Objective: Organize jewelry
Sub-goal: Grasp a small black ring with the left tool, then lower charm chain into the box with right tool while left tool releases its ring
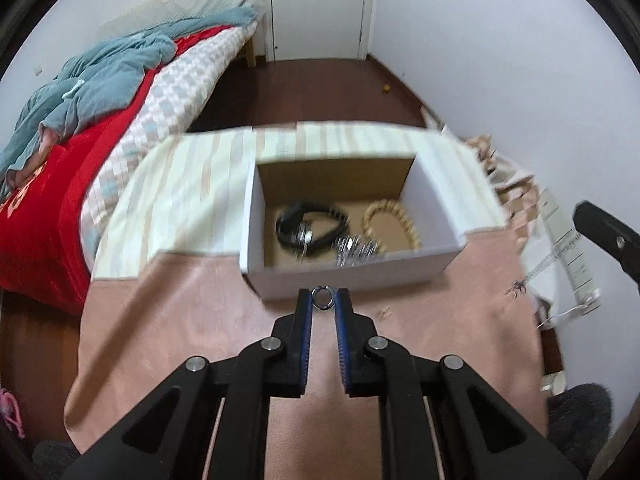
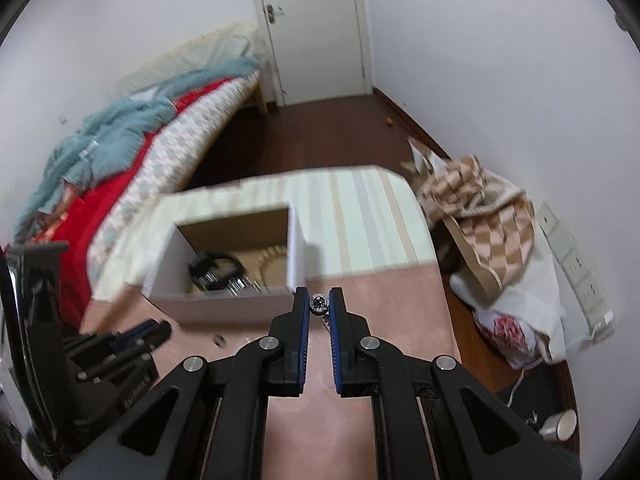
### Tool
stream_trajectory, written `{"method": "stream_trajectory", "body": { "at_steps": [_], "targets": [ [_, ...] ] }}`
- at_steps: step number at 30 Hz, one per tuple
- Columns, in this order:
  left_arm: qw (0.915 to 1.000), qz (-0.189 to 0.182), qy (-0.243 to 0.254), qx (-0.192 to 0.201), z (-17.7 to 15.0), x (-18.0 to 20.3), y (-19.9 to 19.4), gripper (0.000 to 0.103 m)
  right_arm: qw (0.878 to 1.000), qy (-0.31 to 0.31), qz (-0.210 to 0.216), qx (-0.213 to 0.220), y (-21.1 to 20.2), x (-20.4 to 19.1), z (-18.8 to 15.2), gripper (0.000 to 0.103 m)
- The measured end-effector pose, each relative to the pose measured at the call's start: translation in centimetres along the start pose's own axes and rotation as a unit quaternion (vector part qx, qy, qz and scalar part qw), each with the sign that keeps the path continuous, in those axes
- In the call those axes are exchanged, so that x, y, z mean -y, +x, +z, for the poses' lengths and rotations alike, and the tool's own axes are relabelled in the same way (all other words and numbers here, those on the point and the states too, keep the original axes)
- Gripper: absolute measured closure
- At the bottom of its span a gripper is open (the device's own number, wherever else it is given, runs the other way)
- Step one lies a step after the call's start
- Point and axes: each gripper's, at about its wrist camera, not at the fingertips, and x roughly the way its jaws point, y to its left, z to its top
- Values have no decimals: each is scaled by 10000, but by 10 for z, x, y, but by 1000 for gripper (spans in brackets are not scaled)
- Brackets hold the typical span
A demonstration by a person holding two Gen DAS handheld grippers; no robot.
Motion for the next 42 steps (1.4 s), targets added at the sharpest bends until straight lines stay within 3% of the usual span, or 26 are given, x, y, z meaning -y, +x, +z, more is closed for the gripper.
{"method": "stream_trajectory", "body": {
  "at_steps": [7,13,22,27,33,34,35,36,37,39,42],
  "targets": [
    [9989,-401,-190,162,61,-19,-21,94,9975,3,612,346,-22,-16,69,93],
    [9978,-572,-297,-161,93,-35,14,94,9959,-225,878,59,22,-34,102,93],
    [9865,-1052,-594,-1109,106,-50,96,94,9904,-488,895,-936,124,-50,92,93],
    [9820,-1234,-682,-1256,111,-50,110,94,9881,-557,861,-1148,151,-50,89,93],
    [9805,-1138,-829,-1370,124,-55,112,91,9815,-528,844,-1634,173,-42,86,92],
    [9815,-1082,-837,-1341,125,-57,110,83,9802,-555,809,-1717,176,-42,83,92],
    [9824,-1023,-843,-1314,126,-58,109,63,9797,-577,771,-1758,176,-41,81,92],
    [9834,-963,-848,-1286,126,-59,107,49,9795,-604,724,-1779,175,-41,79,87],
    [9851,-864,-852,-1217,126,-61,103,29,9792,-643,664,-1806,174,-41,76,73],
    [9880,-728,-826,-1083,124,-64,99,27,9794,-667,596,-1811,169,-40,70,54],
    [9918,-393,-754,-958,118,-68,89,26,9803,-673,334,-1826,162,-40,62,50]
  ]
}}
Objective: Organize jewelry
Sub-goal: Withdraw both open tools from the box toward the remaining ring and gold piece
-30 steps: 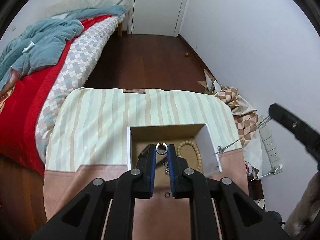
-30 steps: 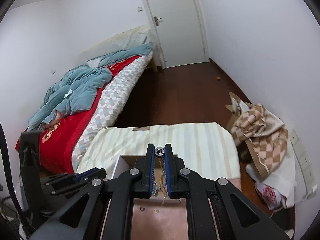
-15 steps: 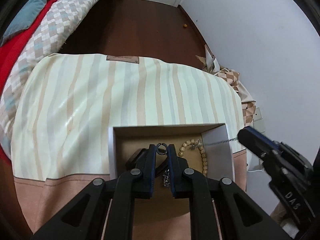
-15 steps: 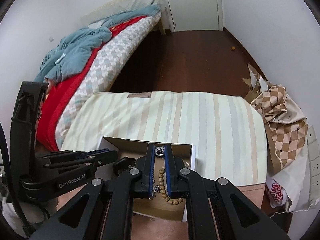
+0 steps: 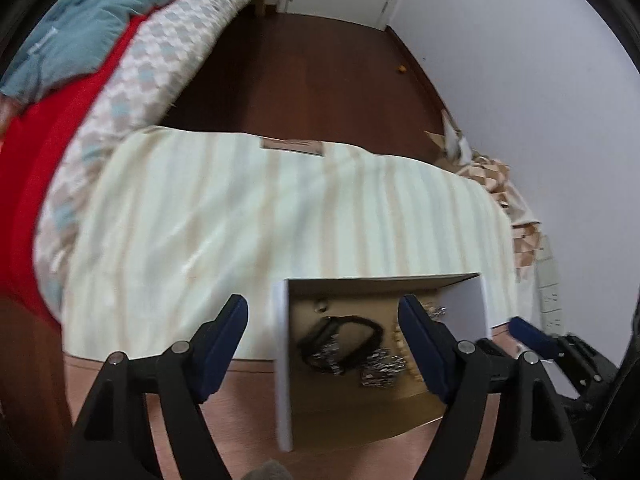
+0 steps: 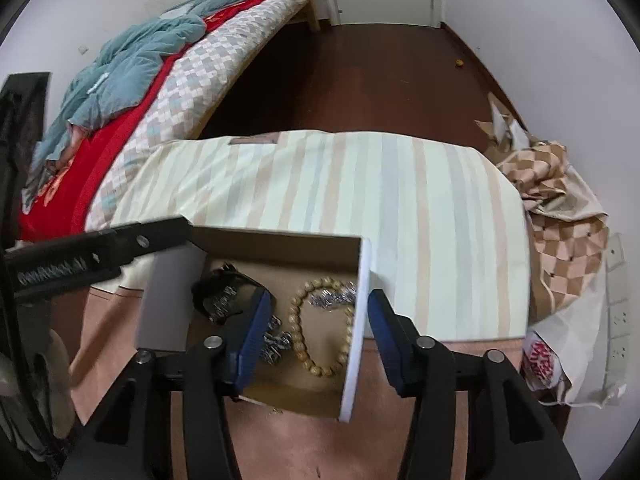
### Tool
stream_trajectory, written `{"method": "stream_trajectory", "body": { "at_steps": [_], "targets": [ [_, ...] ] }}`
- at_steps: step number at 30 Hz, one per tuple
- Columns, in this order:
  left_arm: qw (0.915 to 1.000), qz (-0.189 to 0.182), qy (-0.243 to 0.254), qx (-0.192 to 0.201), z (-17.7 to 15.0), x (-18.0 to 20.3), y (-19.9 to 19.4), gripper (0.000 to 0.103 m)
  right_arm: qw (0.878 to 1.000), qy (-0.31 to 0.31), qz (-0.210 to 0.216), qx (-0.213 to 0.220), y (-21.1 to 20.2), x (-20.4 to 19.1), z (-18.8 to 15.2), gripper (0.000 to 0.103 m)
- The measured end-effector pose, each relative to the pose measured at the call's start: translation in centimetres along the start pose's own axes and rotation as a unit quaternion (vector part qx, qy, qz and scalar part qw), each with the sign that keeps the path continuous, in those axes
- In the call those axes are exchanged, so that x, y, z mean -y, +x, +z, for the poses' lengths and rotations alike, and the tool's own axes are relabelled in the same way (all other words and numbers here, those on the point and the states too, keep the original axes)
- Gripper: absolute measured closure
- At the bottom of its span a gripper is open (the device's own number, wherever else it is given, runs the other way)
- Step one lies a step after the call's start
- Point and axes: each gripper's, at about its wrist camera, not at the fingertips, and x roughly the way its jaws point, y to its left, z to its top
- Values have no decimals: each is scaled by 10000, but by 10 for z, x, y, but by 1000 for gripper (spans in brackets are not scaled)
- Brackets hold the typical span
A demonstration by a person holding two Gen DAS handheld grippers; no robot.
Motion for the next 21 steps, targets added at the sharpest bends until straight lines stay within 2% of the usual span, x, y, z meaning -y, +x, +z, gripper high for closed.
{"method": "stream_trajectory", "body": {
  "at_steps": [2,4,8,9,13,21],
  "targets": [
    [9996,269,51,121,-7,-3,-5,13,9996,10,-284,8,-2,-1,-6,40],
    [9983,530,78,230,-19,-8,-9,3,9990,46,-451,44,-6,-1,-12,16],
    [9954,904,6,306,-40,-17,-12,2,9975,86,-703,-48,-6,-1,-26,9],
    [9947,967,-2,338,-44,-18,-13,2,9972,93,-741,-95,-4,-1,-30,4],
    [9906,1256,51,545,-61,-19,-18,1,9965,198,-806,-136,-2,1,-41,3],
    [9877,1345,50,802,-73,-14,-41,1,9960,279,-847,46,-23,0,-47,3]
  ]
}}
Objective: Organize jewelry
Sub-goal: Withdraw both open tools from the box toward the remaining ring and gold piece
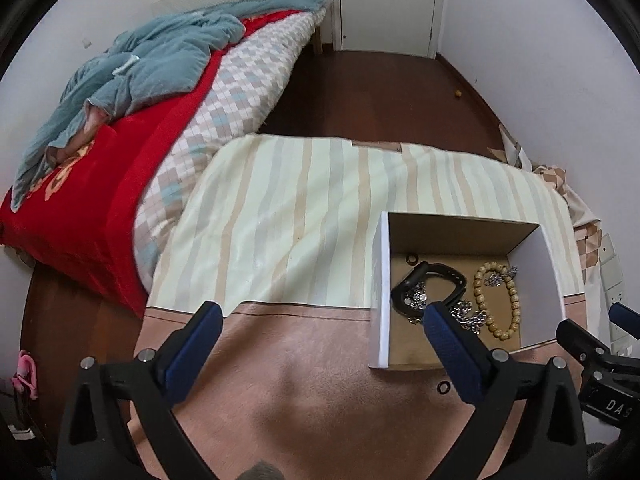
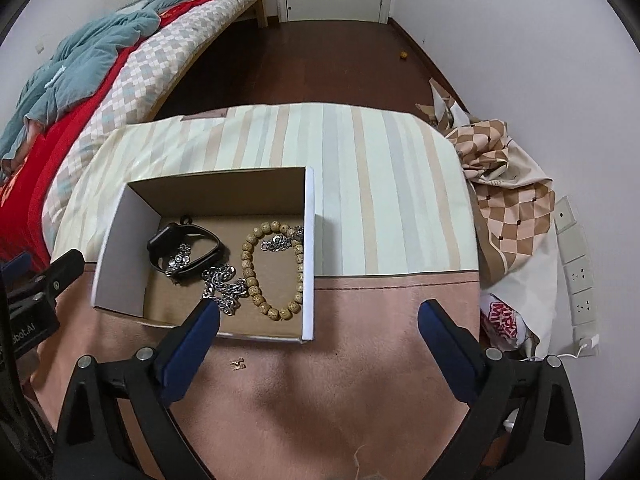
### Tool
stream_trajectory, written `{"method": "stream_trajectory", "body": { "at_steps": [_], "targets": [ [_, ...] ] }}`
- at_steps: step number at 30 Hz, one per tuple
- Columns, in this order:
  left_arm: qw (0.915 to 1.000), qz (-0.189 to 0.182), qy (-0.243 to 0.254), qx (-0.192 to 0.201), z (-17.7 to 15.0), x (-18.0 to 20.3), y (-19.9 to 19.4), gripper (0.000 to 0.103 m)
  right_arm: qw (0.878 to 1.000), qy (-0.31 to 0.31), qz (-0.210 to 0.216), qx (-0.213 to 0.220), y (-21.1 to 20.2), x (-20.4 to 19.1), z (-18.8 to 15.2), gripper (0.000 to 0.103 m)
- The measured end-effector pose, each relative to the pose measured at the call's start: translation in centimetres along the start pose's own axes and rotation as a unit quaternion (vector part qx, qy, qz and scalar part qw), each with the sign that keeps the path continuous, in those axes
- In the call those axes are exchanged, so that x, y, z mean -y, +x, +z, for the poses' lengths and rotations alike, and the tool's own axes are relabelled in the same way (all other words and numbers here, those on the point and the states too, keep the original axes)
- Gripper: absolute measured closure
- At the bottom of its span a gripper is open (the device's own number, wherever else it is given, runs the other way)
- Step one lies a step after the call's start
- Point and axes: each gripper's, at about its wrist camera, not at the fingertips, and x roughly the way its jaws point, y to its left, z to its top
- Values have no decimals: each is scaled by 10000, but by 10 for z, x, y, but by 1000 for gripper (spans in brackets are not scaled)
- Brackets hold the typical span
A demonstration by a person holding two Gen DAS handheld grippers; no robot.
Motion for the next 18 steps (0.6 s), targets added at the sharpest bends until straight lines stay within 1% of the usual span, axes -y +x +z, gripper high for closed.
{"method": "stream_trajectory", "body": {
  "at_steps": [3,8,15,18],
  "targets": [
    [9998,43,60,188,-3,1,-18,1,10000,-3,33,88,-13,-1,-3,3],
    [9991,60,98,415,-9,0,-46,1,9993,14,35,368,-44,-2,-10,3],
    [9972,58,157,734,-23,0,-92,1,9966,19,-59,816,-93,-2,-22,3],
    [9967,19,118,809,-27,-3,-106,1,9947,5,-132,1017,-116,-3,-28,3]
  ]
}}
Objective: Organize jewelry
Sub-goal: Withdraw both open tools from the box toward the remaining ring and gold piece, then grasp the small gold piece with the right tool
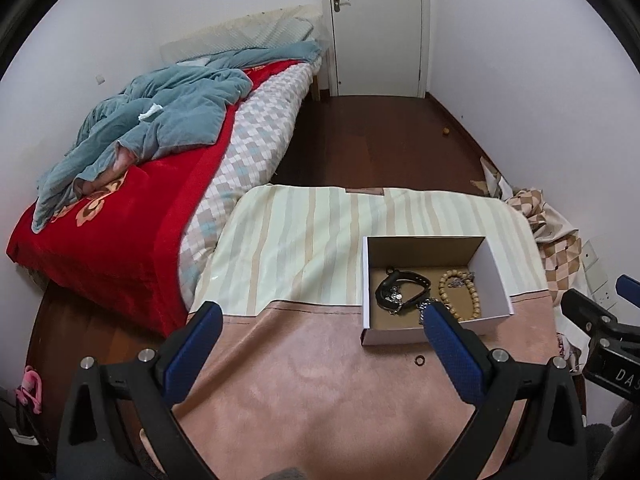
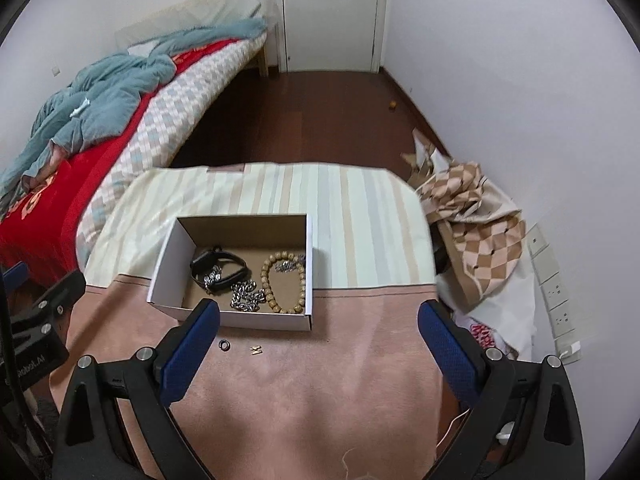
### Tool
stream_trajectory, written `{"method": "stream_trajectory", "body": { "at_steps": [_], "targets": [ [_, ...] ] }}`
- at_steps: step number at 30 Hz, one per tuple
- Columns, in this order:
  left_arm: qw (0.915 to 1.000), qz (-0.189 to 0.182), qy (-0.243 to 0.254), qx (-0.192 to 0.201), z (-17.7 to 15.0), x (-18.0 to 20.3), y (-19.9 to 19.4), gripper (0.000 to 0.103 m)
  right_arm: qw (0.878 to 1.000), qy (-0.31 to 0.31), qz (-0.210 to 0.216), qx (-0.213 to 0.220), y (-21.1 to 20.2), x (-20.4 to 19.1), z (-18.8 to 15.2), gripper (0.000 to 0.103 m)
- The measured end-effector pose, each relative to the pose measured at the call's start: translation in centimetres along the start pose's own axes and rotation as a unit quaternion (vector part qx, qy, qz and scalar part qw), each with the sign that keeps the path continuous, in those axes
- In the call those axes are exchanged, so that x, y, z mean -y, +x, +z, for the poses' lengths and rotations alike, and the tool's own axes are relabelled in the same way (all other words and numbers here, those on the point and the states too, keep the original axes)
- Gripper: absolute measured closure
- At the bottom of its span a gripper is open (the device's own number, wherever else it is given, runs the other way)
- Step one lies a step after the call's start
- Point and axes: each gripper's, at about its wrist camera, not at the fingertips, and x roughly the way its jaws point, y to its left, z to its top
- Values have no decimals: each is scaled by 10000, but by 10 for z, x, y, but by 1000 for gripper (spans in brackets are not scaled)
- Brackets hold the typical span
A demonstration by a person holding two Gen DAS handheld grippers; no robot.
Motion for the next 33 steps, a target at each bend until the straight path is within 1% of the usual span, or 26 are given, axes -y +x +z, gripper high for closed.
{"method": "stream_trajectory", "body": {
  "at_steps": [3,6,8,10,12,14,15,16,18,20,26,29,31,32,33],
  "targets": [
    [10000,-11,-53,72,-3,-1,-11,1,9999,26,17,115,-16,2,-3,3],
    [9998,139,-101,66,-11,-3,-7,1,9999,80,66,106,-19,3,-12,3],
    [9995,291,-133,-32,-23,-5,7,1,9998,125,134,-50,-7,3,-24,3],
    [9983,510,-170,-235,-39,-7,31,1,9993,184,256,-179,11,2,-38,3],
    [9969,581,-206,-484,-53,-9,57,1,9986,210,417,-257,33,0,-54,5],
    [9943,638,-226,-819,-67,-11,83,1,9971,185,642,-377,60,-5,-70,21],
    [9927,637,-268,-988,-75,-12,96,1,9964,162,708,-447,73,-8,-77,37],
    [9919,631,-286,-1062,-79,-12,103,1,9953,148,808,-505,85,-12,-83,45],
    [9898,687,-275,-1216,-87,-12,119,1,9944,94,920,-512,104,-19,-92,46],
    [9891,712,-270,-1260,-90,-13,127,1,9931,-15,1061,-494,120,-27,-98,46],
    [9887,747,-236,-1278,-90,-15,139,1,9932,-279,1056,-404,145,-46,-103,48],
    [9886,769,-201,-1281,-90,-17,141,1,9943,-488,910,-277,149,-55,-104,54],
    [9882,769,-212,-1307,-90,-19,142,1,9952,-616,729,-203,149,-60,-105,65],
    [9881,767,-224,-1315,-90,-19,142,1,9957,-695,602,-138,149,-62,-108,68],
    [9880,760,-230,-1323,-90,-19,142,1,9957,-715,576,-88,148,-62,-108,78]
  ]
}}
